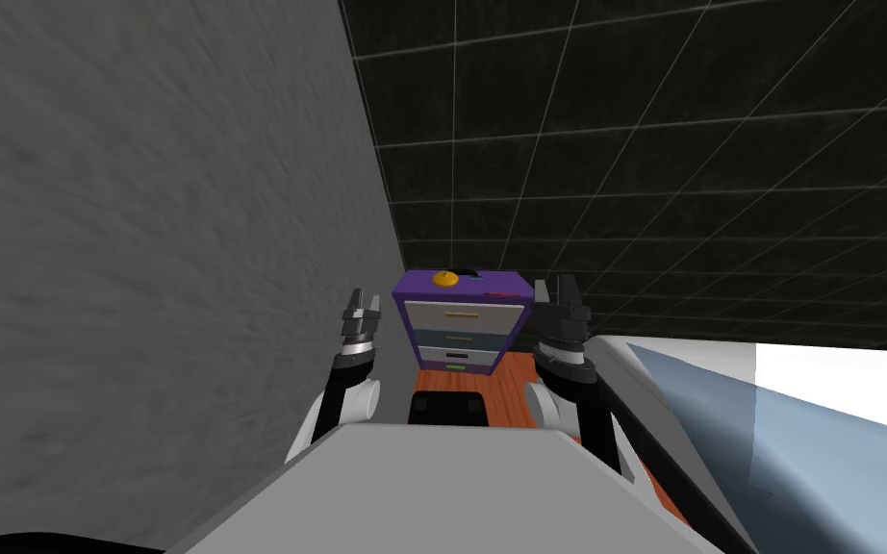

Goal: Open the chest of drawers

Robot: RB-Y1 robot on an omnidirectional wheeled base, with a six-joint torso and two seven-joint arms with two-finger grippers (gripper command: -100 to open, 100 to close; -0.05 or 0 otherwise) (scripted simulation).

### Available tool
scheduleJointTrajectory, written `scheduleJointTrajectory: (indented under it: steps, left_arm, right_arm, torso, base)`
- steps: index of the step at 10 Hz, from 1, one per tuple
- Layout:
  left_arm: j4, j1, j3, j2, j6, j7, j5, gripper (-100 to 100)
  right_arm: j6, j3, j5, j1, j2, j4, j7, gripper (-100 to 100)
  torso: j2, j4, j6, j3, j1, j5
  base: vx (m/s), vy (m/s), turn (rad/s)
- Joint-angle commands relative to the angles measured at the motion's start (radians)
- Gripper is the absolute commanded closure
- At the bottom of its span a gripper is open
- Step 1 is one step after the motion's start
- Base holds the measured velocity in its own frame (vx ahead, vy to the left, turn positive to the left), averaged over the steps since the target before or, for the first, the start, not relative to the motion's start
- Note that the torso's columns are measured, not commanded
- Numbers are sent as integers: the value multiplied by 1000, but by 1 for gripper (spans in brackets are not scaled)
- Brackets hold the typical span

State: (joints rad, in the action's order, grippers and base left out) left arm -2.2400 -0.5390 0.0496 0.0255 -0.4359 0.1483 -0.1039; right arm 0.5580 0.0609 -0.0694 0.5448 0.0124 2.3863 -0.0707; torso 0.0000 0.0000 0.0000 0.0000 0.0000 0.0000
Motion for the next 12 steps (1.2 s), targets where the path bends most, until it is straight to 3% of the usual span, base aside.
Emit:
scheduleJointTrajectory:
  steps: [1, 9, 10, 12]
  left_arm:
    - [0, 0, 0, 0, 0, 0, 0, 0]
    - [0, 0, 0, 0, 0, 0, 0, 0]
    - [12, 1, 0, -44, -6, -1, 0, -100]
    - [42, 2, 0, -100, -21, -2, 0, -100]
  right_arm:
    - [0, 0, 0, 0, 0, 0, 0, 0]
    - [0, 0, 0, 0, 0, 0, 0, 0]
    - [0, 0, 0, 0, 0, 0, 0, 0]
    - [0, 0, 0, 0, 0, 0, 0, 0]
  torso:
    - [40, 41, 0, -82, 0, 0]
    - [618, 617, 0, -1234, 0, 0]
    - [691, 691, 0, -1382, 0, 0]
    - [734, 734, 0, -1471, -1, 0]
  base:
    - [0, 0, 0]
    - [0, 0, 0]
    - [11, -9, -4]
    - [15, -25, -7]
